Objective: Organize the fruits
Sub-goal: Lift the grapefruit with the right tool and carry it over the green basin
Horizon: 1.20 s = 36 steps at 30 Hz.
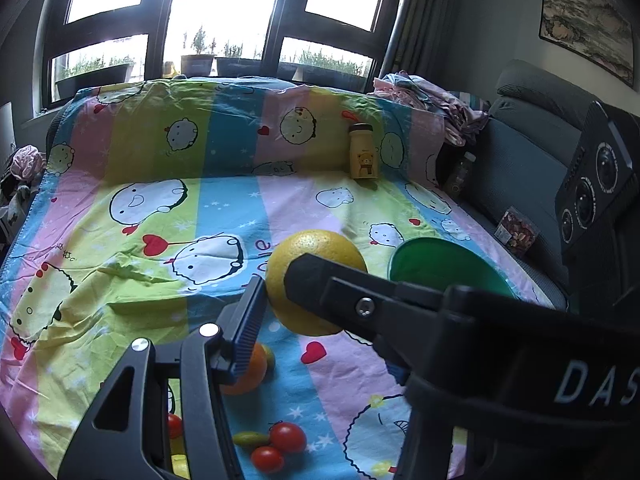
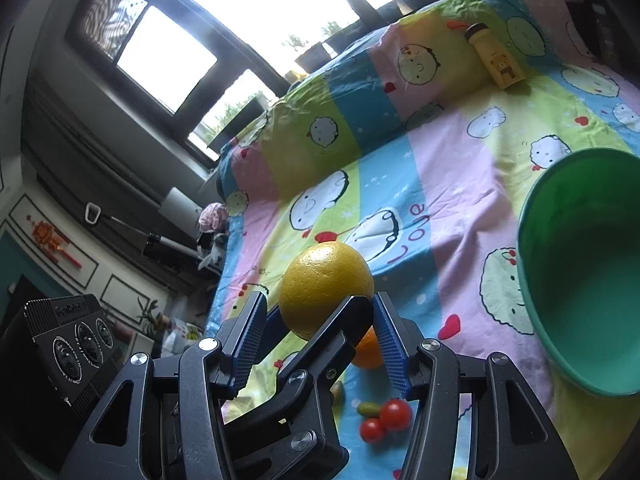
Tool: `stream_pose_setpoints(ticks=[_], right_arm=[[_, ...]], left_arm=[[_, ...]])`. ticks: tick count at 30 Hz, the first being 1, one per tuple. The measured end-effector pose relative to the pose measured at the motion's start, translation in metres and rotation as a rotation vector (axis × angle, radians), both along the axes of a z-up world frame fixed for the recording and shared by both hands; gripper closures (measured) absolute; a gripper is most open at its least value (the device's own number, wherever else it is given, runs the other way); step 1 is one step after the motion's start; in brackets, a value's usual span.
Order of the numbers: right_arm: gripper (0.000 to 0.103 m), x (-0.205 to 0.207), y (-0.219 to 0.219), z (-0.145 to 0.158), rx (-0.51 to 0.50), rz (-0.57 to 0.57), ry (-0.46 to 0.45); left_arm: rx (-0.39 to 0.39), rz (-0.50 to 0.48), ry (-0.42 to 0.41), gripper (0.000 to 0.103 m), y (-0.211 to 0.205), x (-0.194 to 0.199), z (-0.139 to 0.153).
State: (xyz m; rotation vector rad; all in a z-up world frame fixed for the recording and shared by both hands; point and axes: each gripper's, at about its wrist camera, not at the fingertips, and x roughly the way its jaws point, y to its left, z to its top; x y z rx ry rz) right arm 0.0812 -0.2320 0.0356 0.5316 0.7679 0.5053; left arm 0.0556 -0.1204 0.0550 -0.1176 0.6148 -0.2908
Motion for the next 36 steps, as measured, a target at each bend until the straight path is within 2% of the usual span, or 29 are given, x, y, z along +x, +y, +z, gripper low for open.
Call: stream_pose_setpoints(ticks=[17,36], right_arm=[[0.046,-0.006,-0.050,0.004,0.028,-0.123,-0.012],[0.046,-0.005,-0.097,-0.008,0.046,-0.249,0.042]], left_arm=[[0.032,-0.127,-0.026,0.051,-0.047,0.013,0.006],[0.020,-0.239,0.025,0.051,-0.095,0.032,-0.008]])
